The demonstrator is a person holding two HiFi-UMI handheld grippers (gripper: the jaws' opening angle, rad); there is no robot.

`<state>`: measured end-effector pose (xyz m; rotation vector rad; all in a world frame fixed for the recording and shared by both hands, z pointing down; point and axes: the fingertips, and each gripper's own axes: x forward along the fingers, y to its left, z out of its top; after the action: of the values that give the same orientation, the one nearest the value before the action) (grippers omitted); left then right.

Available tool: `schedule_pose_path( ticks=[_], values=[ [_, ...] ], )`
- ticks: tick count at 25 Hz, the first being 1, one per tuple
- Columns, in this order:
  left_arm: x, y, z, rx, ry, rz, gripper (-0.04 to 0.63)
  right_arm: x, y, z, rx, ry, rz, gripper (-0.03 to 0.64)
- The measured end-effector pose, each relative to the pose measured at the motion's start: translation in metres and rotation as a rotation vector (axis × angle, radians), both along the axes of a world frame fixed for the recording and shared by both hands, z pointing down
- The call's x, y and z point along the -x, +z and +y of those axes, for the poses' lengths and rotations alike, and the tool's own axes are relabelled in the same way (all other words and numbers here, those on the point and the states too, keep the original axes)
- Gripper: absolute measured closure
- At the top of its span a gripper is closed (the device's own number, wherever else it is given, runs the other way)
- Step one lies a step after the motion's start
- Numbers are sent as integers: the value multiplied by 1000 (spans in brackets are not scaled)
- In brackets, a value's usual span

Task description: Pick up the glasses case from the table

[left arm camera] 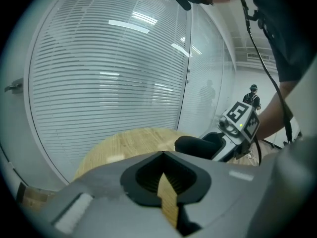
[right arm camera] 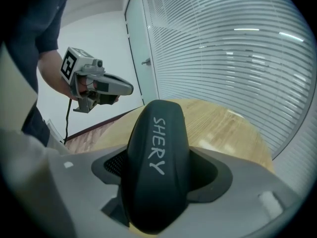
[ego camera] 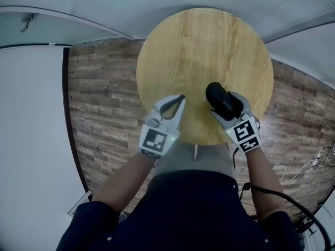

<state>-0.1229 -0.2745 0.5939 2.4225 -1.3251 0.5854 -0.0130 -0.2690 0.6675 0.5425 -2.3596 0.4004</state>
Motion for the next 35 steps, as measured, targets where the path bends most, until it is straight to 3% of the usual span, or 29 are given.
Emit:
schedule_pose_path(
  ticks=[7, 12, 20, 25, 35],
  values=[
    [-3, -48, -16, -80, -14, 21, 592, -5, -62, -10, -60, 57, -69, 256],
    [-13, -85, -22, -135, 11, 29, 592, -11, -102, -9, -127, 42, -64, 256],
    [-16, -134, -20, -217, 12, 36, 592, -19, -185, -13, -217, 84, -180, 256],
    [-16, -171, -16, -263, -3, 83, 592, -23, -241, -13, -300, 117, -262, 256],
    [-10, -223, -22, -381, 5, 64, 592, -43, -289, -12, -390, 205, -341, 256]
  ],
)
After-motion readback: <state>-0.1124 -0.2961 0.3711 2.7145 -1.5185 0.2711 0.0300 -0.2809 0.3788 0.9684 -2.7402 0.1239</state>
